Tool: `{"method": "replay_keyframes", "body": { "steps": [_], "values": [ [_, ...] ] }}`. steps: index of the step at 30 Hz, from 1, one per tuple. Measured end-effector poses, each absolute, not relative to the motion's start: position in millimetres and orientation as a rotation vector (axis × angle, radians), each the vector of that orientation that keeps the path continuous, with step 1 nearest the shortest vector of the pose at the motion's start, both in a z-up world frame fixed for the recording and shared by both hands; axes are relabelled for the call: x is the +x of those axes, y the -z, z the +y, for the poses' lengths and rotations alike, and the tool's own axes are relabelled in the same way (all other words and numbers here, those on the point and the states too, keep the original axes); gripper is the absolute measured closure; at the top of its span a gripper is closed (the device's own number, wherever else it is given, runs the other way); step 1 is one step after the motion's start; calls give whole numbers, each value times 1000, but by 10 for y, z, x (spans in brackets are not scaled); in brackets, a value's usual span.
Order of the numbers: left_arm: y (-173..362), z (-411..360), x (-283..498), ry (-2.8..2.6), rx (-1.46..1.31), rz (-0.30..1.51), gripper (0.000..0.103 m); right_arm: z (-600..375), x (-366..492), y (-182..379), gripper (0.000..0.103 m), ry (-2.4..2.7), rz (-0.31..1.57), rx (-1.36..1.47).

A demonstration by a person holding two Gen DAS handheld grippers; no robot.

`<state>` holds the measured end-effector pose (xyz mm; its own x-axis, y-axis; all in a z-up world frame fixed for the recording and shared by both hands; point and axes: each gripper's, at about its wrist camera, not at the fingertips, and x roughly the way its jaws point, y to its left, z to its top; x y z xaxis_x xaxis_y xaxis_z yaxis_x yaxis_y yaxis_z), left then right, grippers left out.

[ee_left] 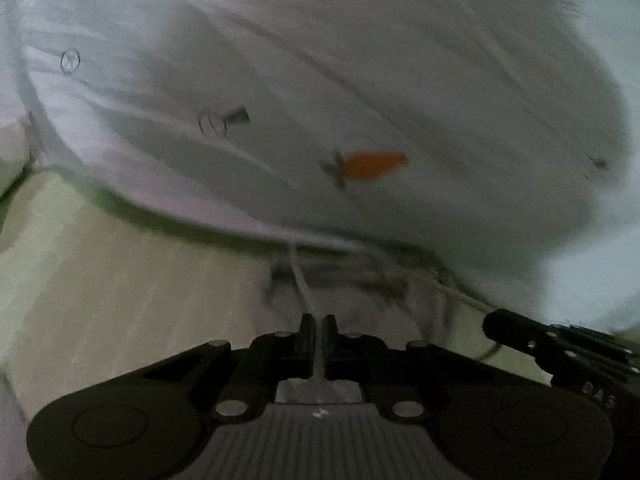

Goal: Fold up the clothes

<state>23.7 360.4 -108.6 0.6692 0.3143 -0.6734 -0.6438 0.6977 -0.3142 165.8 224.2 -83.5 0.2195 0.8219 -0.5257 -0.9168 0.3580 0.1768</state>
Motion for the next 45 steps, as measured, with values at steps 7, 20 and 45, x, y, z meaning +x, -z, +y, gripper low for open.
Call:
{"method": "replay_keyframes", "body": {
  "steps": [7, 20, 45],
  "values": [
    [1525, 3272, -62, -530, -667, 855, 98, 1759, 1456, 1355, 99, -1133, 906, -290],
    [1421, 3850, 388, -626, -609, 663, 53, 2568, 1778, 1386, 63, -1103, 746, -312],
    [1053, 3448, -78, -641, -505, 562, 96, 1734, 1398, 856, 99, -1059, 573, -201]
  ]
}}
